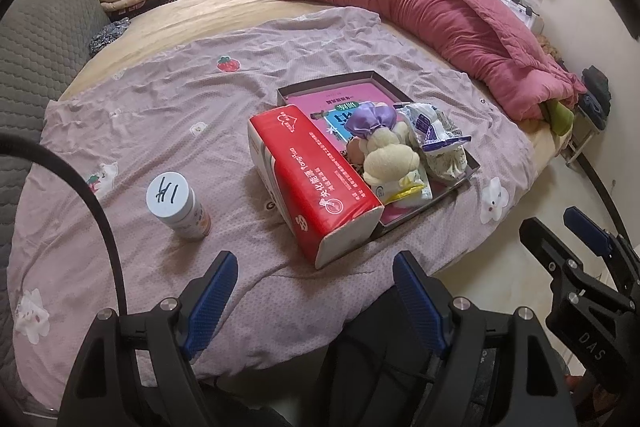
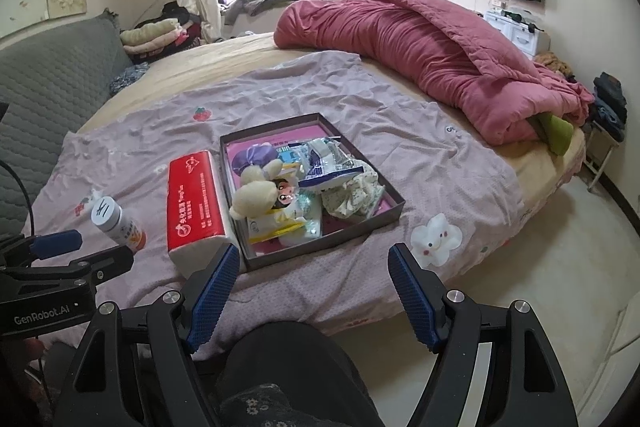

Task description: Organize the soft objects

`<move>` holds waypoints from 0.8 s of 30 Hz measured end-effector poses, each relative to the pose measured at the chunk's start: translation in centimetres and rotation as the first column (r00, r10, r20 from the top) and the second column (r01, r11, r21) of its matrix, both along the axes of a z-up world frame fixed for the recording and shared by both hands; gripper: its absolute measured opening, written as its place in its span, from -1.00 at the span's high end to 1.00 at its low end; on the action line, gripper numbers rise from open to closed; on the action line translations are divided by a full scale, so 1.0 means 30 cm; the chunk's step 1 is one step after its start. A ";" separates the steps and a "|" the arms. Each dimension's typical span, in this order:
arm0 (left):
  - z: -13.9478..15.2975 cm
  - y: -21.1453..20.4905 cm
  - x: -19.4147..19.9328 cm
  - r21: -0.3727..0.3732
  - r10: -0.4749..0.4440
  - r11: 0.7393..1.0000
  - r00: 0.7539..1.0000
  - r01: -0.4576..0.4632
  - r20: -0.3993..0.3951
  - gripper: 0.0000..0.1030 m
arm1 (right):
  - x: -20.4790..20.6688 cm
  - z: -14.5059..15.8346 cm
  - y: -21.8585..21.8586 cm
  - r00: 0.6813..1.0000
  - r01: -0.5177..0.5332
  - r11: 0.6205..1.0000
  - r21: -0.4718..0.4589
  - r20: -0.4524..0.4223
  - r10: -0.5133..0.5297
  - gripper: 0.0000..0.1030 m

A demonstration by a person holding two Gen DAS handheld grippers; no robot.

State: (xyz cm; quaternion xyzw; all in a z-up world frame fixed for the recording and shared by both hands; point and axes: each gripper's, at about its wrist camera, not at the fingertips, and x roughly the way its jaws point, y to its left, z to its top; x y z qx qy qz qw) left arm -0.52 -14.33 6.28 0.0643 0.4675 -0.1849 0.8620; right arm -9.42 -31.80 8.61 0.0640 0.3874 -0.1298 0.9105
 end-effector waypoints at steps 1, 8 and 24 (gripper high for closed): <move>-0.003 -0.001 0.000 0.002 -0.002 1.000 1.000 0.002 -0.004 -0.55 | 0.001 -0.001 0.000 1.000 -0.002 1.000 0.001 -0.003 0.002 -0.51; -0.013 -0.008 0.003 0.016 0.003 1.000 1.000 -0.003 -0.014 -0.55 | 0.005 -0.008 0.001 1.000 -0.007 1.000 0.002 -0.011 0.007 -0.51; -0.026 -0.015 0.019 0.049 -0.009 0.999 1.000 0.010 -0.028 -0.55 | 0.028 -0.027 -0.008 1.000 -0.005 1.000 0.009 -0.029 0.005 -0.51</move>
